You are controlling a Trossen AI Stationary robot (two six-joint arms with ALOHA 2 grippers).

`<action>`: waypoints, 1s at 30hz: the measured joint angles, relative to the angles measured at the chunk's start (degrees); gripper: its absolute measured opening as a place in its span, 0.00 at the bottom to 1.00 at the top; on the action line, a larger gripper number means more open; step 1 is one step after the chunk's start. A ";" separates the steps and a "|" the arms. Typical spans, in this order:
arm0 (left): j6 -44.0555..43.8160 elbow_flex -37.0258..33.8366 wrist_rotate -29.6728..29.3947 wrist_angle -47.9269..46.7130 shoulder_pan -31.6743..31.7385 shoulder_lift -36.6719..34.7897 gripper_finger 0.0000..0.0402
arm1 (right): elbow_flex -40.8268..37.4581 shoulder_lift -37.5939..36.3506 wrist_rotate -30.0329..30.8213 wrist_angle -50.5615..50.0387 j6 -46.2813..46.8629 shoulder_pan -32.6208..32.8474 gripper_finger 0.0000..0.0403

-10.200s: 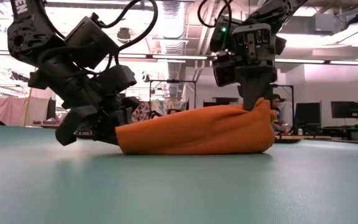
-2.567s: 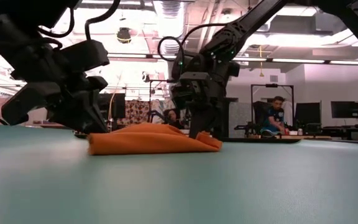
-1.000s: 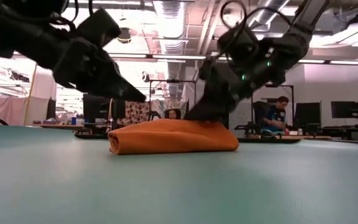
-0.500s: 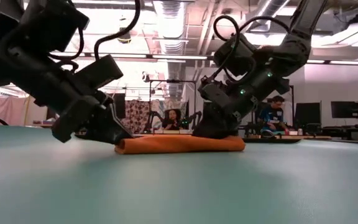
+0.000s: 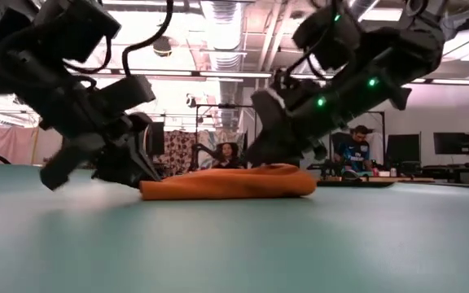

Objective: Roll towel
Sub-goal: Roll the orange towel

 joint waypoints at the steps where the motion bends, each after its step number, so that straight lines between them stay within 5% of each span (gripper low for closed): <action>1: 0.42 -0.04 0.88 -1.99 0.14 -1.69 0.00 | 0.00 0.00 0.14 1.32 -0.27 0.46 0.26; 11: -0.31 -0.09 4.10 2.95 -2.27 -18.28 0.00 | 0.02 -0.04 9.89 2.75 -0.25 1.63 0.26; 17: -3.70 -0.07 2.59 15.70 -5.59 -6.22 0.00 | 0.07 0.16 12.07 -3.05 4.26 3.96 0.26; 24: -9.19 -0.09 -5.84 31.66 -6.74 9.30 0.00 | 0.07 0.16 18.92 -16.70 15.45 7.14 0.26; 30: -13.32 -0.02 -6.16 28.09 -7.17 12.07 0.00 | 0.04 0.16 19.07 -19.84 18.93 8.56 0.26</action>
